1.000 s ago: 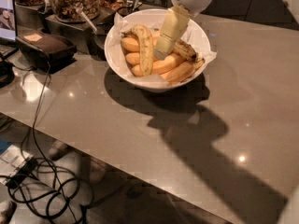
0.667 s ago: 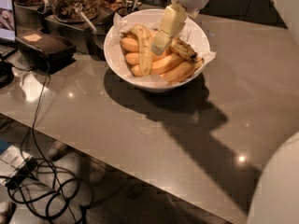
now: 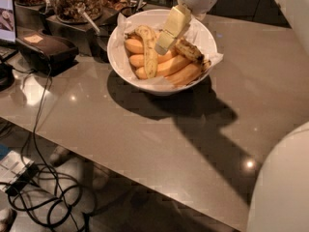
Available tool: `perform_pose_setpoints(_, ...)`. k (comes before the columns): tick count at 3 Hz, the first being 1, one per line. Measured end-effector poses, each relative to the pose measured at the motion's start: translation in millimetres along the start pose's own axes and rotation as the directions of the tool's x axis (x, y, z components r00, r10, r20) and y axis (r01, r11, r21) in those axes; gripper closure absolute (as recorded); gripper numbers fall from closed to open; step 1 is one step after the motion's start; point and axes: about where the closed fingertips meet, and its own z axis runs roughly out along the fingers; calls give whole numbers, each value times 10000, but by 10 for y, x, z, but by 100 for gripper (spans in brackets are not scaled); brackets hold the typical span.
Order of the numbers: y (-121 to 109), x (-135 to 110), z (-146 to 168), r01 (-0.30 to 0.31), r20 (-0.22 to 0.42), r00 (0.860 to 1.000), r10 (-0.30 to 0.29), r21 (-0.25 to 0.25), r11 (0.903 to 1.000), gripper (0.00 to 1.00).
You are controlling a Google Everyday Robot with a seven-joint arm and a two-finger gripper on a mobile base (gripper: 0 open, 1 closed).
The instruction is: Pick banana from white bowl
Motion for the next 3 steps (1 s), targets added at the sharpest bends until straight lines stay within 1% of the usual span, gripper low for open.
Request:
perform_pose_setpoints(1, -87, 45, 128, -453, -106, 9989, 451, -166, 9988, 19)
perform_pose_setpoints(2, -178, 77, 208, -777, -169, 9969, 773, -213, 9967, 29)
perform_pose_setpoints(3, -229, 92, 261, -938, -211, 9954, 933, -244, 9953, 48)
